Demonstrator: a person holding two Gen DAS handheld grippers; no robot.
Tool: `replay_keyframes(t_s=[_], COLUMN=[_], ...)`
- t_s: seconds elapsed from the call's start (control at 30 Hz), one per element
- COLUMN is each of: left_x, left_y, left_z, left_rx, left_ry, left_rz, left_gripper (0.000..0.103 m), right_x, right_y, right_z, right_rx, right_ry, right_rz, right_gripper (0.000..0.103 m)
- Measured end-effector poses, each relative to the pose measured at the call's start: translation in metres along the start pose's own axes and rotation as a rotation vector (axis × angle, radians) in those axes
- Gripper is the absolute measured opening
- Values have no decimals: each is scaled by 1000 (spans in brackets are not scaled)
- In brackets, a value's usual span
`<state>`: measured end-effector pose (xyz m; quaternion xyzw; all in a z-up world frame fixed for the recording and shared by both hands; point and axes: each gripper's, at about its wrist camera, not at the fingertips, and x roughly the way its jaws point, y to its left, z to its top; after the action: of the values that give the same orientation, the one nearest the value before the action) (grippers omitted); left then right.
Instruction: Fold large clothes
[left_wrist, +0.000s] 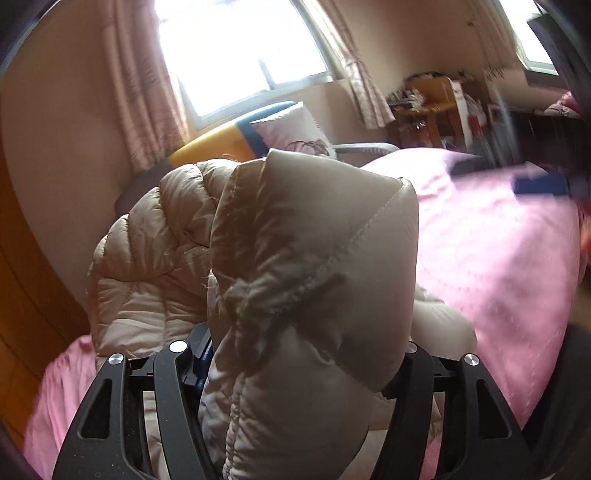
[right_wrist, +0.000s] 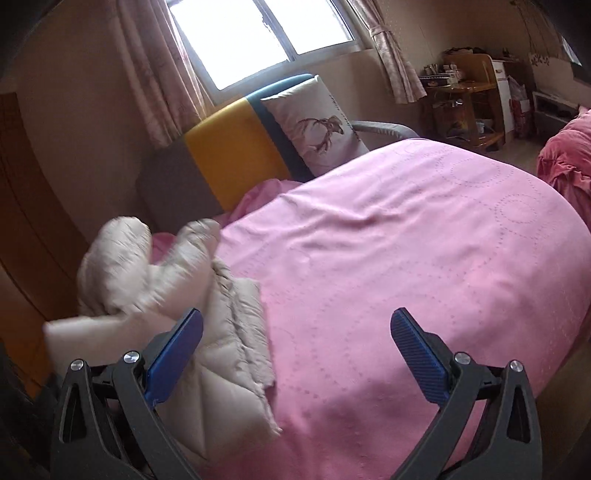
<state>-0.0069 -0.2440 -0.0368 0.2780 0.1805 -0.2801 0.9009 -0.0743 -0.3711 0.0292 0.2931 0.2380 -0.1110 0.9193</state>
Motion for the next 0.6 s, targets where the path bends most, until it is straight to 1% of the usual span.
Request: replay_keyframes(t_s=[0.07,0.13,0.2,0.23,0.27,0.3,0.33,0.4,0.43,0.47,0.5,0.57,0.6], left_x=[-1,-2,-7,-9,-12,-15,-20,-36,-47,-61,-71,-90,-99], left_y=[-10,-17,-17,-14,-10,-6,-2,12,21,34,46,75,97], left_z=[-6,-12,-13,-13,-13,-13,-14,-16,-19,-24,-27,-36,-42], left_rx=[49,91,101,96,82,71,59,26,6,-25,-56,-149,-218], left_ry=[-18,-33,-48,-53,-63,-70,-77,-101,-118,-139,-154,-198,-229], left_rz=[-16,-36,-63,-79,-110,-133,-156,-214,-248,-297,-332,-373,-373], left_gripper=[70,71,72,73,77,79,80,80,80,81,81,81,81], right_x=[0,8,26,39,51,62,74,94,100,100,97,87,79], right_y=[22,51,81,95,106,113,119,122,120,118,116,114,114], right_z=[15,26,35,36,37,35,33,24,20,16,14,13,13], right_rx=[-47,-118,-217,-259,-291,-310,-320,-316,-302,-284,-272,-256,-254], right_ry=[19,51,122,160,189,218,253,319,334,326,311,283,262], right_rz=[94,167,227,231,229,234,232,211,231,251,266,289,298], right_gripper=[101,101,100,98,93,84,78,51,45,35,28,21,18])
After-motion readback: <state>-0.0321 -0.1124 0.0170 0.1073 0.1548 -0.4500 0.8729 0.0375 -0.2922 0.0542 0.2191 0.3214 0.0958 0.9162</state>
